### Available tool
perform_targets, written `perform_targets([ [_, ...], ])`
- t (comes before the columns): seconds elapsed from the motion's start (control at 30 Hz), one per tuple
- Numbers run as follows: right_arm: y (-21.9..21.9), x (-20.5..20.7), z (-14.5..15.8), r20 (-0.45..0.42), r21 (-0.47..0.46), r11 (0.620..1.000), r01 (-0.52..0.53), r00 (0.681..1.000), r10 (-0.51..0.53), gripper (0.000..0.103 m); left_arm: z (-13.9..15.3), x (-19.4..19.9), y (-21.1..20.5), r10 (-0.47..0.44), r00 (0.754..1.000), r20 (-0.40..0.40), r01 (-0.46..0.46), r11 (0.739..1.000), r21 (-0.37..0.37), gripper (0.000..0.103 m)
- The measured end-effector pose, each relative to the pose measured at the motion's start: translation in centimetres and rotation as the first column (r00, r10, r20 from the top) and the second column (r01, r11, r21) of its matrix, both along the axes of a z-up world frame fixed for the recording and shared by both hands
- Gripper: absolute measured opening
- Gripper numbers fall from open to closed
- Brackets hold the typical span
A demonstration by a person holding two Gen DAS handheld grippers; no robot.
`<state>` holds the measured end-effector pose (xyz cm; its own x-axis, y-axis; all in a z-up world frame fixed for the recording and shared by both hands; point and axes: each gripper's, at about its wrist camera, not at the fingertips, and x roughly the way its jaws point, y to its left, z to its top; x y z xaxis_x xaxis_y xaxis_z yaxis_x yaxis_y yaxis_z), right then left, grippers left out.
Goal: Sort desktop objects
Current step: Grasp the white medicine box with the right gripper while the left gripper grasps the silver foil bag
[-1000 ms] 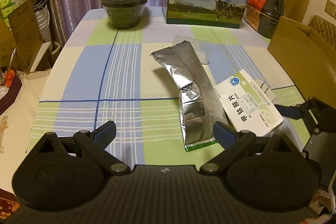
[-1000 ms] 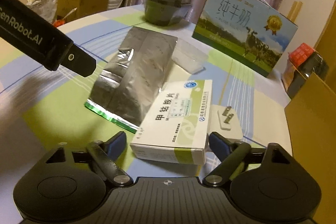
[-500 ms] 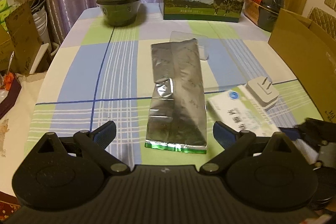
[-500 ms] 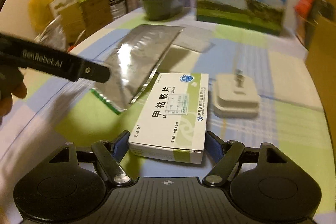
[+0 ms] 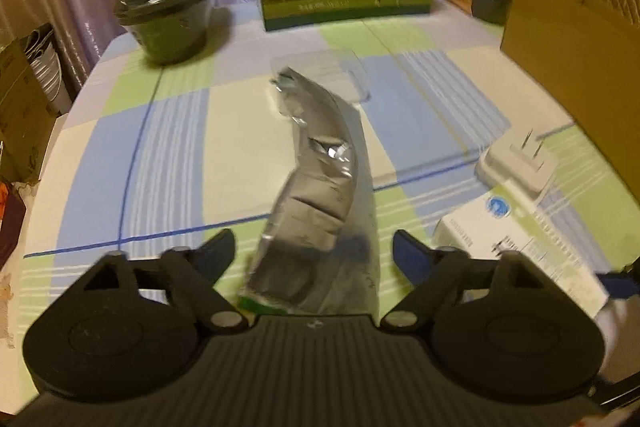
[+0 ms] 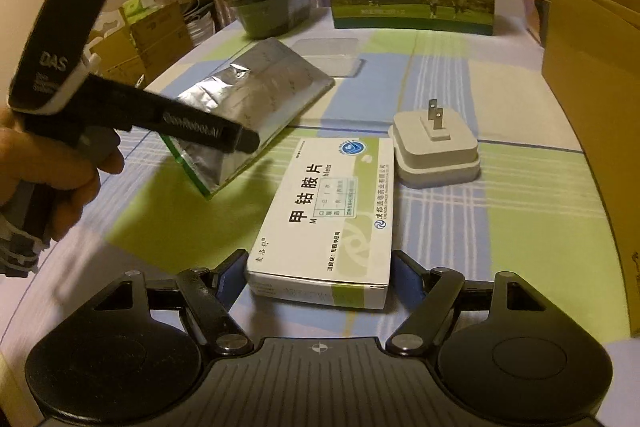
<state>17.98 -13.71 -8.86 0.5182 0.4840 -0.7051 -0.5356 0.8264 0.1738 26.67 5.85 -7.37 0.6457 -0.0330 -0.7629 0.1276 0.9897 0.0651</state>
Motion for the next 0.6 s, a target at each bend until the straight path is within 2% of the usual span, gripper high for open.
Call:
perform_targets([
  [0.03, -0.3, 0.0, 0.0, -0.001, 0.000, 1.000, 0.002, 1.000, -0.002, 0.073, -0.3, 0.1, -0.2, -0.004, 1.000, -0.009, 0.004, 1.000, 0.002, 0.064],
  [0.13, -0.9, -0.1, 0.0, -0.002, -0.002, 1.000, 0.011, 1.000, -0.011, 0.073, -0.4, -0.2, -0.5, -0.003, 1.000, -0.008, 0.003, 1.000, -0.002, 0.054],
  [0.27, -1.4, -0.5, 0.3, -0.019, -0.003, 1.000, 0.017, 1.000, -0.017, 0.073, 0.7, -1.5, -0.6, 0.016, 1.000, -0.020, -0.017, 0.998, -0.065, 0.037],
  [0.43, -2.6, -2.0, 0.8, -0.041, 0.006, 1.000, 0.027, 0.999, -0.027, 0.073, 1.5, -4.9, -1.2, 0.005, 0.998, -0.066, -0.011, 0.995, -0.101, 0.032],
  [0.6, -4.2, -4.1, 1.5, -0.072, 0.009, 0.999, 0.032, 0.997, -0.031, 0.073, 2.1, -10.3, -2.3, -0.006, 0.991, -0.131, -0.013, 0.989, -0.146, 0.027],
])
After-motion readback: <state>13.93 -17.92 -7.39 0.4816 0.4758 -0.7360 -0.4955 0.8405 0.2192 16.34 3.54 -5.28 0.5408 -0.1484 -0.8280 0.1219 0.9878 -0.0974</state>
